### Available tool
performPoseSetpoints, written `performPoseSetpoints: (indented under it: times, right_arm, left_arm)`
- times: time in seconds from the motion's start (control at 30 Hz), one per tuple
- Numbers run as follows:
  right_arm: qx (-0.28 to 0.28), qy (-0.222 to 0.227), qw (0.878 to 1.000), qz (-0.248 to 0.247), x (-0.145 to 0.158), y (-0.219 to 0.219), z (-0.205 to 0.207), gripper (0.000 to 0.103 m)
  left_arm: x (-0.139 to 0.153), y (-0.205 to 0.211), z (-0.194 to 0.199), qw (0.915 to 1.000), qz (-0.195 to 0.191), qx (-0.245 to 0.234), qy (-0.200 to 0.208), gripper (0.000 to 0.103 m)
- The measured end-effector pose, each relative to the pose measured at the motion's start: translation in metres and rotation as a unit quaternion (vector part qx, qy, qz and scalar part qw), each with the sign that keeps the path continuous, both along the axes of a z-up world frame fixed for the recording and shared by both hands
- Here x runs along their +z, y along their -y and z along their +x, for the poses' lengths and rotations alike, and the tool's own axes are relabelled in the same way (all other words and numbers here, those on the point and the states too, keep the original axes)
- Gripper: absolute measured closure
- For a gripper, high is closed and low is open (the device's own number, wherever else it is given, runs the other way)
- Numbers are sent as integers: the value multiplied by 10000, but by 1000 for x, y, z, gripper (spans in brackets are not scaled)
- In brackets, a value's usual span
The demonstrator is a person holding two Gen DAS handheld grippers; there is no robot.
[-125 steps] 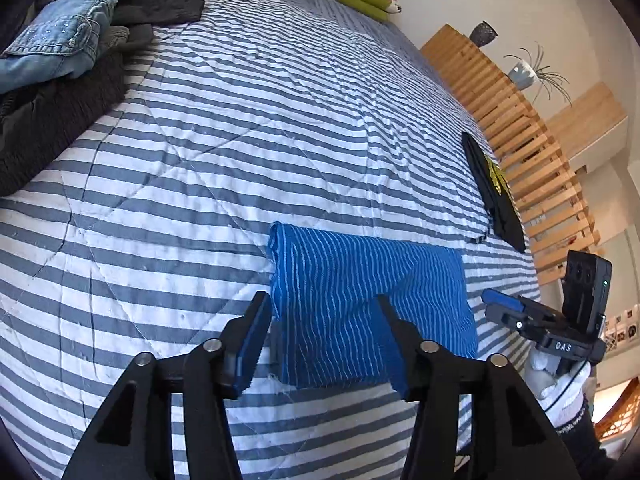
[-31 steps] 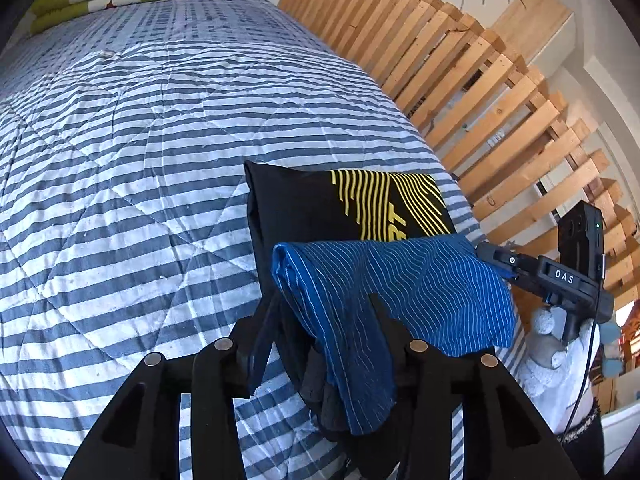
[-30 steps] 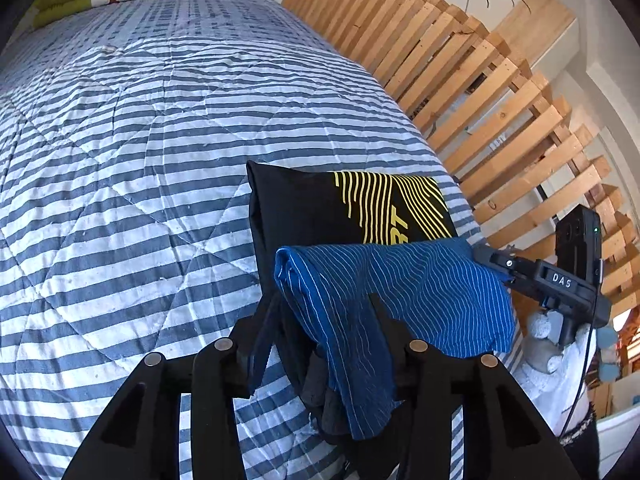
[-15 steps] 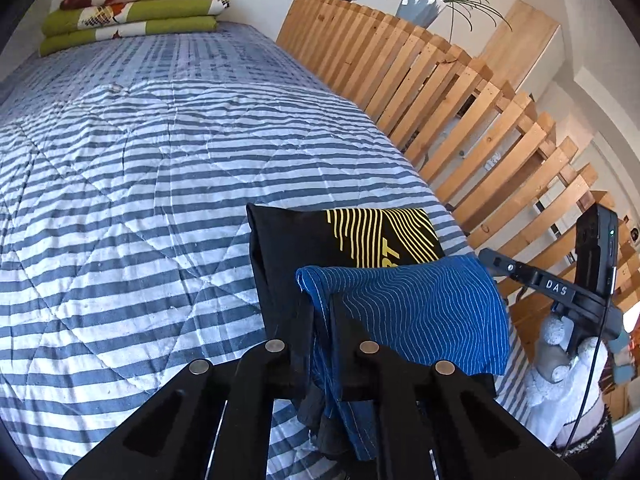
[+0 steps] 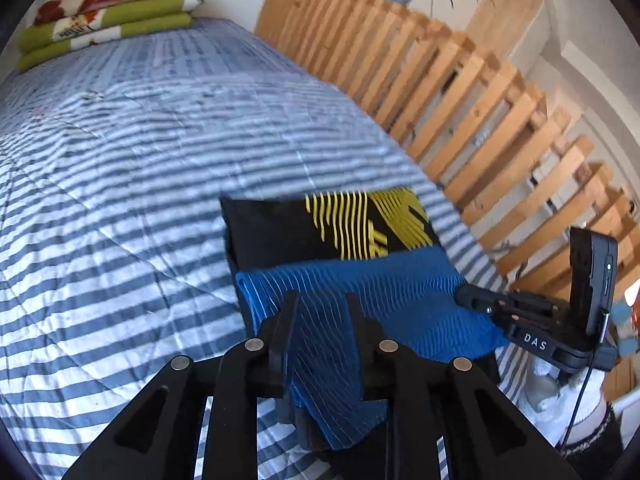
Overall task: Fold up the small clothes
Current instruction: 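Lower the folded briefs onto the black shirt and smooth them flat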
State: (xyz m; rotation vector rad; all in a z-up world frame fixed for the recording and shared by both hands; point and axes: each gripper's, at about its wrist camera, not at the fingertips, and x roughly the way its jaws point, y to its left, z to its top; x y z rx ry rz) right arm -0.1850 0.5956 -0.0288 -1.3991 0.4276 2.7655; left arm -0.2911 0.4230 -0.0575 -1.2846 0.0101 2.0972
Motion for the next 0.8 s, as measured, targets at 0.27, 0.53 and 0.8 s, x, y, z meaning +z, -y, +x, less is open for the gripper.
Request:
performPoseSetpoints:
  times: [0.27, 0.53, 0.8]
  right_arm:
    - [36, 107, 9999, -68, -6, -10, 18, 95]
    - [138, 88, 9998, -88, 1, 10, 22, 90]
    - [-71, 142, 9998, 151, 3, 9, 65, 89]
  left_arm:
    - [-4, 17, 7, 9996, 183, 176, 97, 83]
    - [-17, 4, 48, 9986, -288, -399, 188, 82]
    - [2, 33, 80, 9988, -317, -326, 178, 82]
